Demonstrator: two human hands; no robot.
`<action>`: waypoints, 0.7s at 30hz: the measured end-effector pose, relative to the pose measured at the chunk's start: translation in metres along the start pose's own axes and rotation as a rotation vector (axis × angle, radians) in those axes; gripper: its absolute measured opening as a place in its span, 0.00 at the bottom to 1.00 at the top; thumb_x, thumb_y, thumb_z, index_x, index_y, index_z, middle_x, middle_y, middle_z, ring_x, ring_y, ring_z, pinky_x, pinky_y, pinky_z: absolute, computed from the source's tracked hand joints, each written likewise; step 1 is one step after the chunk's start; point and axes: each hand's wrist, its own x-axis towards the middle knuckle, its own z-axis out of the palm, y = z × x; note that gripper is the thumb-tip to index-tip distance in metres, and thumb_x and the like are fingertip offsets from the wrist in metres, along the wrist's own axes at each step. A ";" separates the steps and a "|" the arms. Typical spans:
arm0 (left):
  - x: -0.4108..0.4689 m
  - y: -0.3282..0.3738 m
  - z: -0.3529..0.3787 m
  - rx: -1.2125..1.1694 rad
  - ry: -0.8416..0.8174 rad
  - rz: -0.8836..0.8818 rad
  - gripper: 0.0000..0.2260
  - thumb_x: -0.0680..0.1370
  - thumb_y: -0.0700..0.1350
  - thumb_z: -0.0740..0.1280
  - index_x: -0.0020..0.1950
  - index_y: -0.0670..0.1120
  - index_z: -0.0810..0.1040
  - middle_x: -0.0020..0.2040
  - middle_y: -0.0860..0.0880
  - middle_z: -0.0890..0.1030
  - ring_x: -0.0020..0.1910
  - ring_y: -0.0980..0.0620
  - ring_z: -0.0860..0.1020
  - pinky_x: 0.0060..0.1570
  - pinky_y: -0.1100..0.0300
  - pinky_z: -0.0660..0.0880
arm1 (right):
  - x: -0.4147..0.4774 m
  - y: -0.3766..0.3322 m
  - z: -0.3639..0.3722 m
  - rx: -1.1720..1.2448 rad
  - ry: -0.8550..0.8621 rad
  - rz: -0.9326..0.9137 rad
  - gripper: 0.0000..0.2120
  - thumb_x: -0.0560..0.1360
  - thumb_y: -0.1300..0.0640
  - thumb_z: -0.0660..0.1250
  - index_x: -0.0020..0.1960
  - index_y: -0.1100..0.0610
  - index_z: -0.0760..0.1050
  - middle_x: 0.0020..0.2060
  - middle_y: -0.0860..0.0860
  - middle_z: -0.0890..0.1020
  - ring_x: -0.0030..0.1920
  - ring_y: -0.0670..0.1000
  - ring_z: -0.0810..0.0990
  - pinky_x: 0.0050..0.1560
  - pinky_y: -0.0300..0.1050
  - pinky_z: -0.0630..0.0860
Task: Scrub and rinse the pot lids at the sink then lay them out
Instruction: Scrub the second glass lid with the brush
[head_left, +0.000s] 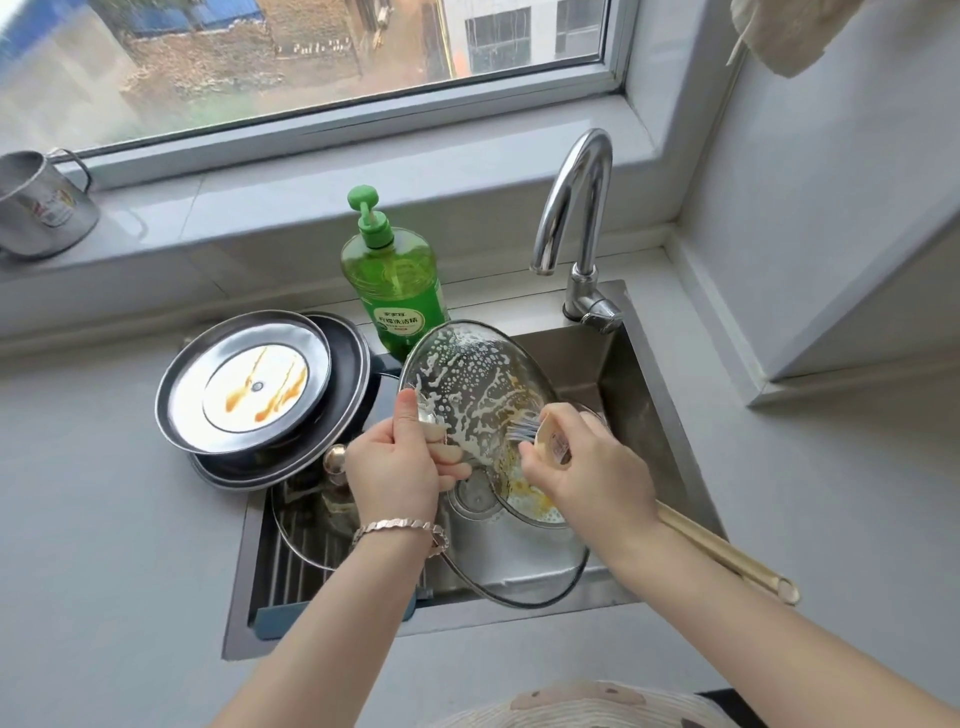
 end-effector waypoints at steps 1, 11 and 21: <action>-0.001 -0.001 0.001 -0.003 0.000 -0.003 0.21 0.79 0.52 0.60 0.33 0.39 0.75 0.21 0.46 0.77 0.19 0.51 0.77 0.18 0.67 0.70 | 0.005 0.001 0.001 -0.022 -0.004 0.008 0.09 0.75 0.43 0.61 0.48 0.48 0.69 0.42 0.45 0.74 0.38 0.51 0.75 0.37 0.45 0.72; 0.002 -0.009 -0.004 -0.032 0.043 -0.071 0.21 0.78 0.53 0.61 0.35 0.38 0.75 0.22 0.45 0.77 0.19 0.50 0.76 0.17 0.67 0.69 | -0.005 0.021 0.006 0.200 -0.102 0.142 0.09 0.74 0.43 0.63 0.42 0.47 0.68 0.36 0.47 0.76 0.37 0.49 0.74 0.36 0.47 0.72; 0.005 -0.021 -0.002 -0.013 0.017 -0.139 0.22 0.79 0.52 0.60 0.36 0.36 0.76 0.21 0.46 0.77 0.18 0.51 0.76 0.17 0.68 0.69 | 0.018 0.018 -0.018 0.217 -0.148 0.071 0.27 0.77 0.46 0.61 0.74 0.52 0.60 0.56 0.49 0.72 0.56 0.47 0.71 0.53 0.40 0.69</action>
